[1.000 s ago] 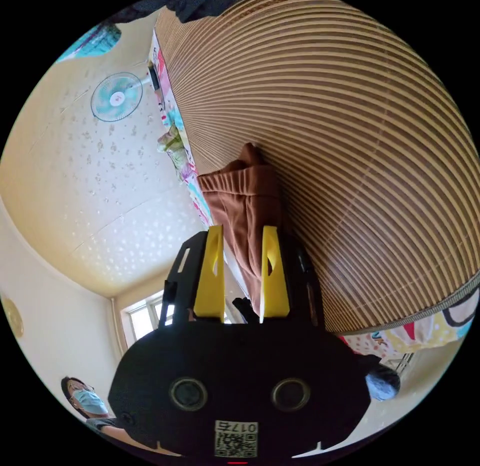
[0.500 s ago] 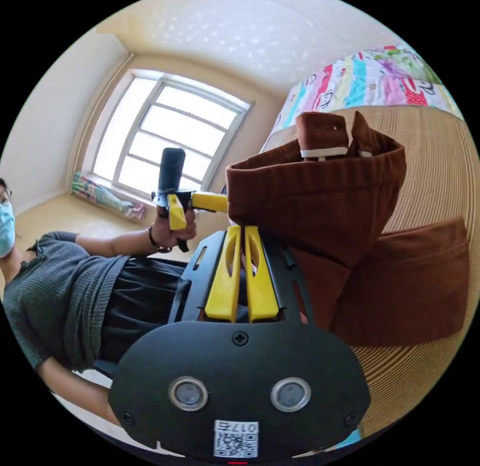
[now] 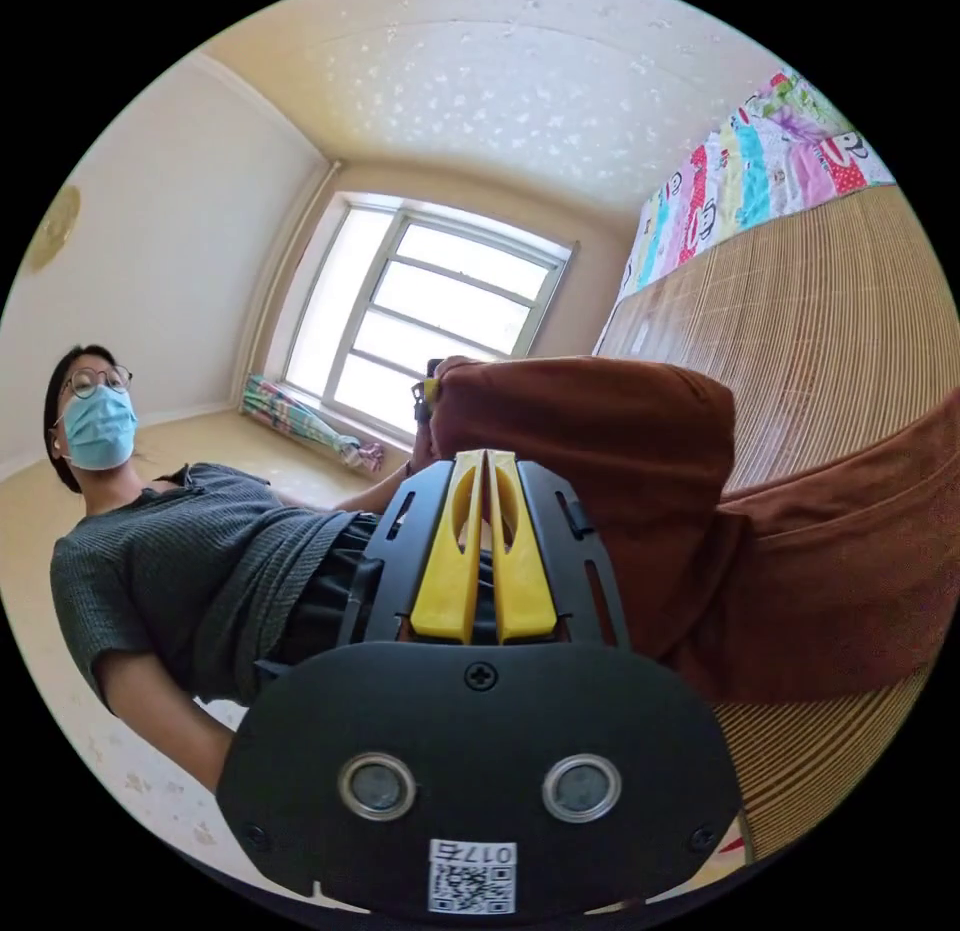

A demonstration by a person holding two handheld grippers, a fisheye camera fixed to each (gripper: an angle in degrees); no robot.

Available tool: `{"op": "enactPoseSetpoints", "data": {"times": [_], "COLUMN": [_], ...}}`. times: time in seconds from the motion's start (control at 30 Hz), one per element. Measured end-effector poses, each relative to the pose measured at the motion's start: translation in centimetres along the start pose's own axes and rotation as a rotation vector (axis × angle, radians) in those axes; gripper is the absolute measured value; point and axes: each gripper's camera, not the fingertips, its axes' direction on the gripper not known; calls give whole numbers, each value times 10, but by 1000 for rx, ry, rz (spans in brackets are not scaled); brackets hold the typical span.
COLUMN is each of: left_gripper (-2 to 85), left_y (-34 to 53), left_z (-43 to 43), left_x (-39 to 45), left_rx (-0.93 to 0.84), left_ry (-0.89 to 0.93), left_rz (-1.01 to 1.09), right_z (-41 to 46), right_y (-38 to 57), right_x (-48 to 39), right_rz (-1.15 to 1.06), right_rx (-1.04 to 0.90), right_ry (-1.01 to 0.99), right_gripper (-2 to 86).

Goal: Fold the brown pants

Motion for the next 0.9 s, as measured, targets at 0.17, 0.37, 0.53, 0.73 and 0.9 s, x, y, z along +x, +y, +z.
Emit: {"op": "enactPoseSetpoints", "data": {"times": [0.17, 0.37, 0.53, 0.73, 0.9], "left_gripper": [43, 45, 49, 50, 47], "left_y": [2, 19, 41, 54, 88], "left_z": [-37, -68, -66, -61, -79], "left_x": [81, 184, 247, 254, 227], "left_rx": [13, 20, -59, -25, 204], "left_ry": [163, 405, 488, 575, 759], "left_rz": [445, 987, 1329, 1435, 1541], "right_z": [-51, -40, 0, 68, 64], "right_y": [7, -24, -48, -33, 8], "right_x": [14, 17, -2, 21, 72], "right_rz": [-52, -189, -387, -435, -296], "right_rx": [106, 69, -45, -382, -286], "right_ry": [2, -88, -301, -560, -244], "right_gripper": [76, 206, 271, 309, 233]}}
